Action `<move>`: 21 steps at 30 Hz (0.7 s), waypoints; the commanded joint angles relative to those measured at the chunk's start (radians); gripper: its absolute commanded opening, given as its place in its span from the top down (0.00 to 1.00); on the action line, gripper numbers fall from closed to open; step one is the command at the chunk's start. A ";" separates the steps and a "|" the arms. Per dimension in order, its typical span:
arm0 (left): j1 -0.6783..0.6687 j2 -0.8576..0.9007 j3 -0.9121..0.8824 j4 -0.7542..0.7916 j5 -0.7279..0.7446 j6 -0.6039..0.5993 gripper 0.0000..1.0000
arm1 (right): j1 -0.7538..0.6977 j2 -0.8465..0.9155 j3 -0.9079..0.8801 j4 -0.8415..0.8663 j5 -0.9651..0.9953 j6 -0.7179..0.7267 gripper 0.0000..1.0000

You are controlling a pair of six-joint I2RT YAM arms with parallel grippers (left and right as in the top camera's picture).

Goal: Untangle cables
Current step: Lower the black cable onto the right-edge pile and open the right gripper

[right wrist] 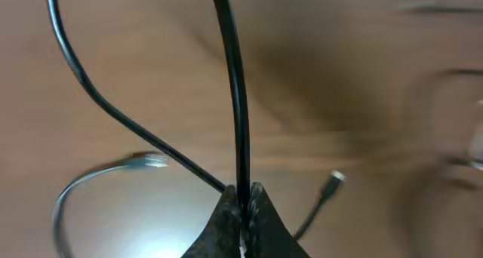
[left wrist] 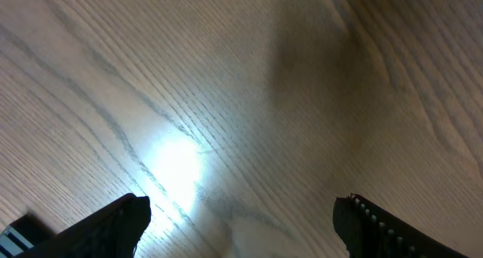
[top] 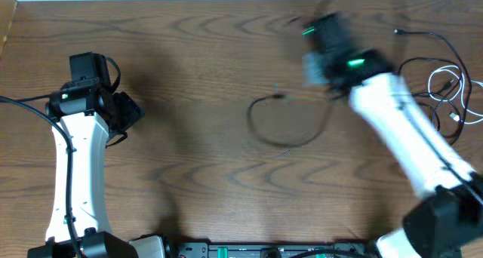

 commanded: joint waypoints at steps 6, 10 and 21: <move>0.003 -0.013 0.013 -0.005 -0.003 -0.013 0.17 | -0.553 -0.040 0.014 0.160 -0.075 -0.109 0.99; 0.003 -0.013 0.013 -0.004 -0.003 -0.013 0.17 | -0.697 -0.040 0.014 0.172 -0.103 -0.135 0.99; -0.174 -0.013 0.012 0.220 0.129 0.248 0.10 | -0.792 0.023 0.011 0.084 -0.311 -0.452 0.51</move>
